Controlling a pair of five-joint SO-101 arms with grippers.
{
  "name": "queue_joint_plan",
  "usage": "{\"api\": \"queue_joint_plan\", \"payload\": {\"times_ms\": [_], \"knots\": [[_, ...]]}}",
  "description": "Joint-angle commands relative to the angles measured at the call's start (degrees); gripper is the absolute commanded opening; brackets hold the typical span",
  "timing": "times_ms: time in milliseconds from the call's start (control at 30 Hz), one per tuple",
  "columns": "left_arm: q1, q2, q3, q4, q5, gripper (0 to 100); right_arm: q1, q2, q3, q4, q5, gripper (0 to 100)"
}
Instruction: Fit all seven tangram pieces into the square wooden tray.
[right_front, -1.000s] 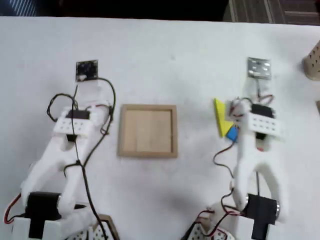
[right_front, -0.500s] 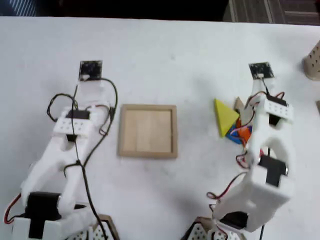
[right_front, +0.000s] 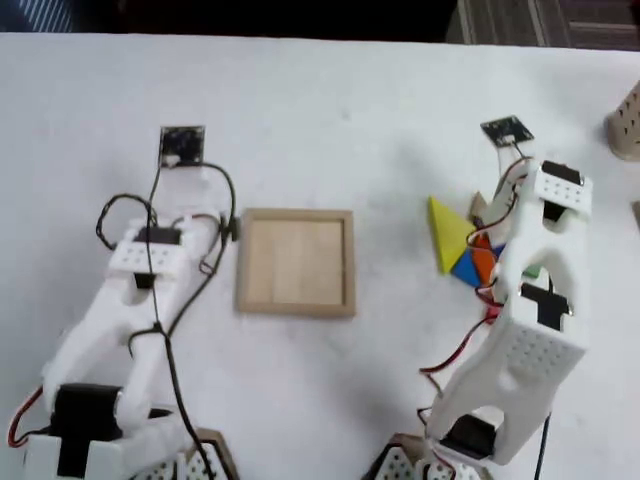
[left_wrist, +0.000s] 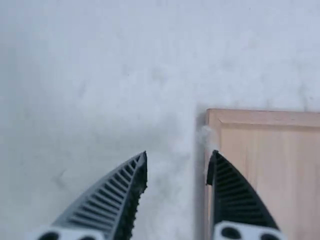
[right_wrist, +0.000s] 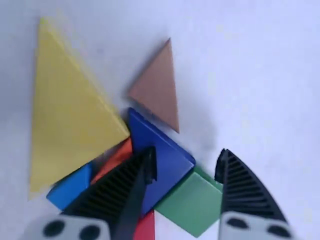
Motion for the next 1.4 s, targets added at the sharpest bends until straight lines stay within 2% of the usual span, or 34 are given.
{"api": "queue_joint_plan", "payload": {"times_ms": [0, 267, 467, 600, 1033, 1233, 1367], "knots": [[-0.31, -2.77, -0.70, -1.76, -0.53, 21, -0.31, -2.86, -0.44, 4.09, 1.49, 20.2], [-0.31, -2.77, -0.70, -1.76, -0.70, 21, -0.48, -4.18, 1.58, 7.96, 1.58, 20.2], [-0.31, -2.77, -0.70, -1.67, -0.70, 21, -0.22, -4.09, 7.56, -3.82, 1.05, 20.2], [-0.31, -2.77, -0.62, -1.67, -0.70, 21, -0.13, -4.18, 8.09, -7.16, 1.05, 20.2], [-0.31, -2.77, -0.62, -1.67, -0.70, 21, -1.36, -7.08, 5.45, -8.22, 1.05, 20.5], [-0.31, -2.86, -0.53, -1.67, -0.70, 21, -1.45, -7.69, 4.13, -7.16, 1.41, 29.8], [-0.31, -2.86, -0.62, -1.67, -0.70, 21, -1.98, -8.04, 2.11, -4.00, 1.32, 27.6]]}}
